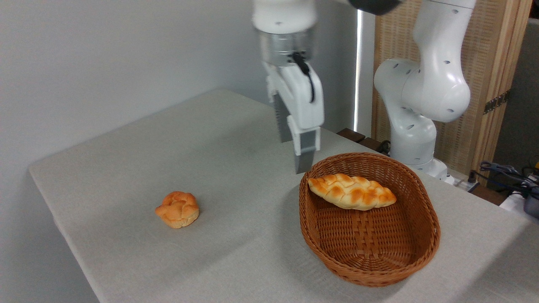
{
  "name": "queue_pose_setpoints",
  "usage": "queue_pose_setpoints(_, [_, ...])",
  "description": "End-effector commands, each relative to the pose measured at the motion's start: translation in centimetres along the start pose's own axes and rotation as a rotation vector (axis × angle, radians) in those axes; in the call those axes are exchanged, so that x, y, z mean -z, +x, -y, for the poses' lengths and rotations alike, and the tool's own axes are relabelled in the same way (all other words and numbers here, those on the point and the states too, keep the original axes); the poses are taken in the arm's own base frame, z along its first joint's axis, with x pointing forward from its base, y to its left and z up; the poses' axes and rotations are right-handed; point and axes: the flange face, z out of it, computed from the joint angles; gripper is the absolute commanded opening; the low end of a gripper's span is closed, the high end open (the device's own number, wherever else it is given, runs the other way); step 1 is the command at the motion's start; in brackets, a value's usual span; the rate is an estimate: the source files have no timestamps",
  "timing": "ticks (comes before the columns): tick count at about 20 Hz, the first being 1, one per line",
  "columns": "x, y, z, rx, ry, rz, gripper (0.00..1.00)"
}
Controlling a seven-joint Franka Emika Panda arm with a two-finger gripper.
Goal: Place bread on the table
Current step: 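Move the gripper over the basket and lower toward the braided roll, then close the gripper on the braided bread roll in the basket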
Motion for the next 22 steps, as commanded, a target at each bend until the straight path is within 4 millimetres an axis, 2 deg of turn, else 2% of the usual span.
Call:
queue_pose_setpoints(1, [-1.8, -2.3, -2.2, -0.178, -0.066, 0.020, 1.00])
queue_pose_setpoints(2, [-2.1, -2.6, -2.3, -0.192, -0.082, 0.081, 1.00])
queue_pose_setpoints(4, [-3.5, -1.2, -3.2, -0.257, -0.099, 0.128, 1.00])
queue_pose_setpoints(8, [-6.8, -0.3, -4.4, -0.356, -0.125, 0.252, 1.00])
queue_pose_setpoints(13, [-10.0, -0.1, -4.5, -0.423, -0.148, 0.261, 1.00])
queue_pose_setpoints(20, [-12.3, 0.1, -4.6, -0.435, -0.158, 0.270, 1.00])
queue_pose_setpoints(22, [-13.7, -0.2, -4.7, -0.456, -0.162, 0.320, 1.00])
